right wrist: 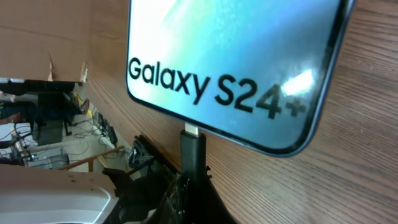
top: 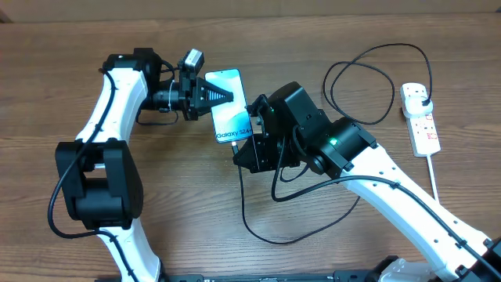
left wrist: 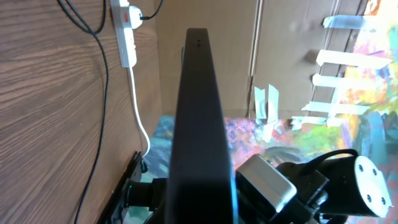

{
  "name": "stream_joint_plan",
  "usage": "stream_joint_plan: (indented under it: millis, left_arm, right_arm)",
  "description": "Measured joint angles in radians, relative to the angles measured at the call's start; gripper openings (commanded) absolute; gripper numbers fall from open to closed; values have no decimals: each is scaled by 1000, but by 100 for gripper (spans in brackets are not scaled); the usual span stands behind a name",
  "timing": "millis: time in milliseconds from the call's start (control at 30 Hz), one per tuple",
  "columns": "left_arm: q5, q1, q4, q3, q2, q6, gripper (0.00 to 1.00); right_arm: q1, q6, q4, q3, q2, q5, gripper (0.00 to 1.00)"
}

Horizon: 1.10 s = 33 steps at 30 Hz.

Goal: Plug charger to phone and switch on socket

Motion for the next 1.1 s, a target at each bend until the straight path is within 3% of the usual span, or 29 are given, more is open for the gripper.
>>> stream_joint_plan:
  millis: [1100]
  left_arm:
    - [-35,-2,18,0,0,0,4]
  right_arm:
    - [-16,-40,-36,0,0,-27,4]
